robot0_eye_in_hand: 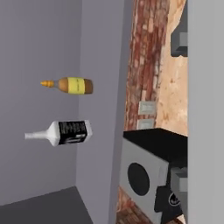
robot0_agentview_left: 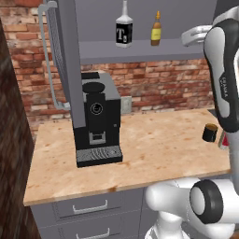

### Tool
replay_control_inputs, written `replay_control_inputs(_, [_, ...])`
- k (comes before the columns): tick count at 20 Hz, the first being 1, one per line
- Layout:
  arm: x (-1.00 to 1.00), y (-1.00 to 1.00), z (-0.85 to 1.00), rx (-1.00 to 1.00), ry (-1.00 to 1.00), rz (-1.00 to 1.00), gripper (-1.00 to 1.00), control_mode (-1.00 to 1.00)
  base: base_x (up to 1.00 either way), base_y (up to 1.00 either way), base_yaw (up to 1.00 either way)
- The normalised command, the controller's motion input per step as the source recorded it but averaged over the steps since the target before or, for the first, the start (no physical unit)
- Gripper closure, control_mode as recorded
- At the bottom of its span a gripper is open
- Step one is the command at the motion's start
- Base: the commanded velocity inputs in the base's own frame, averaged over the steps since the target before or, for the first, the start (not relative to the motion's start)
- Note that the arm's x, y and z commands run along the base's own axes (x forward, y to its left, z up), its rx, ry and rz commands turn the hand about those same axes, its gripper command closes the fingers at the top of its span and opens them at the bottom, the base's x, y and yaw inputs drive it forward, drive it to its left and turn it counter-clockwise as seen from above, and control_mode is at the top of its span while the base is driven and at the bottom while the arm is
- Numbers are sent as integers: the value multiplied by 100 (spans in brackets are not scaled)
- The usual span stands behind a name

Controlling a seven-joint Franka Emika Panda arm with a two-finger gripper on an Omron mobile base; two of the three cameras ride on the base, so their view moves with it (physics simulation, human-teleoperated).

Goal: Pick the syrup bottle and honey bottle from the cabinet and place them next to the mug.

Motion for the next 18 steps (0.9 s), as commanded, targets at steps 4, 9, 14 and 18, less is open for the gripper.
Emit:
replay_control_inputs(4, [56,1,-2,0,2,-9,-100,-100,0,0,0])
replay_control_inputs(9, [46,9,0,0,1,-7,-100,-100,0,0,0])
replay_control_inputs(14, [42,0,-14,0,0,-4,-100,-100,0,0,0])
replay_control_inputs(18, [54,3,-15,0,0,-3,-100,-100,0,0,0])
